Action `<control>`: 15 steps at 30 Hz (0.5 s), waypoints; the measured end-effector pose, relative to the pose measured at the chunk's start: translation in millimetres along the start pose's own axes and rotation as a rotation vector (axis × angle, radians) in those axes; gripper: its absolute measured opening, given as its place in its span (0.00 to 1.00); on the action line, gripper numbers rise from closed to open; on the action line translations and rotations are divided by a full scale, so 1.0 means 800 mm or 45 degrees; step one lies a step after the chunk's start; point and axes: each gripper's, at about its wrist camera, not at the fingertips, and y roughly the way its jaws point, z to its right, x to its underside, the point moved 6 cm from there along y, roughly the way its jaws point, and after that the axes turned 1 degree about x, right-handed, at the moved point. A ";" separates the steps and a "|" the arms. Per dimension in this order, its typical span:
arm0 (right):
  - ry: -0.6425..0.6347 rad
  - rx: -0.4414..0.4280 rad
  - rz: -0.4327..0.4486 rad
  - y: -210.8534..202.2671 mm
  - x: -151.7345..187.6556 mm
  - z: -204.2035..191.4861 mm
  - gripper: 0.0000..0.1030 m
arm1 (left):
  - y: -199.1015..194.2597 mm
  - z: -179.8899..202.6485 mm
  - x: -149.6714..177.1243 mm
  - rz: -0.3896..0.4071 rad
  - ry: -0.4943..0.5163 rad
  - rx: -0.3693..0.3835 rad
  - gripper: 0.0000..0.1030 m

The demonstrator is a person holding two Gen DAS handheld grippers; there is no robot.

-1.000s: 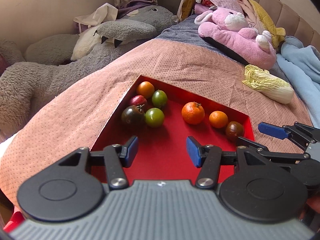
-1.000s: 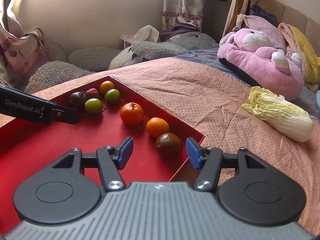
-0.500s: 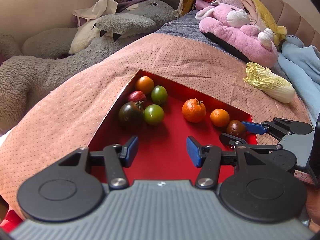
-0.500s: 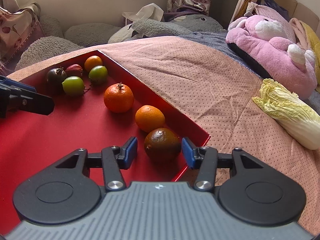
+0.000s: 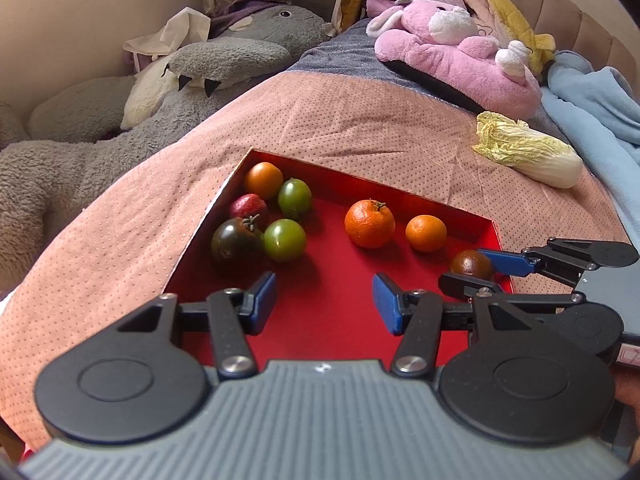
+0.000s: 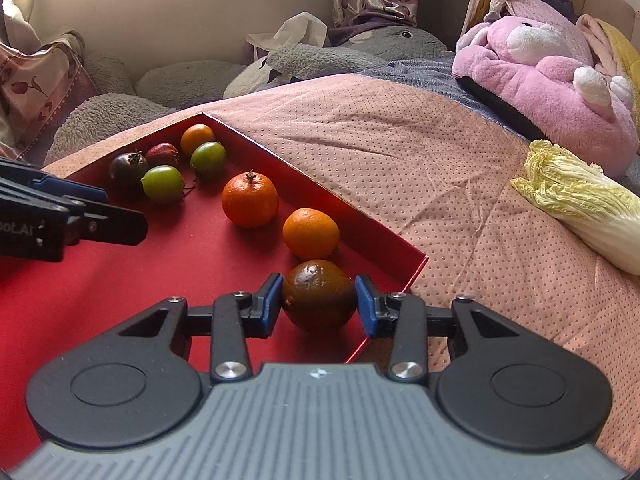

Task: Organize fruits
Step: 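Close the right tool on a dark brown tomato in the tray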

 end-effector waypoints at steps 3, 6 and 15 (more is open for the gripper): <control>0.001 -0.035 0.006 -0.016 0.010 -0.011 0.44 | 0.009 0.013 -0.005 0.008 0.058 0.042 0.54; 0.009 -0.070 0.011 -0.031 0.021 -0.021 0.44 | 0.020 0.024 -0.009 0.011 0.134 0.050 0.54; -0.007 -0.092 0.031 -0.052 0.043 -0.039 0.44 | 0.059 0.034 -0.016 -0.042 0.190 0.073 0.54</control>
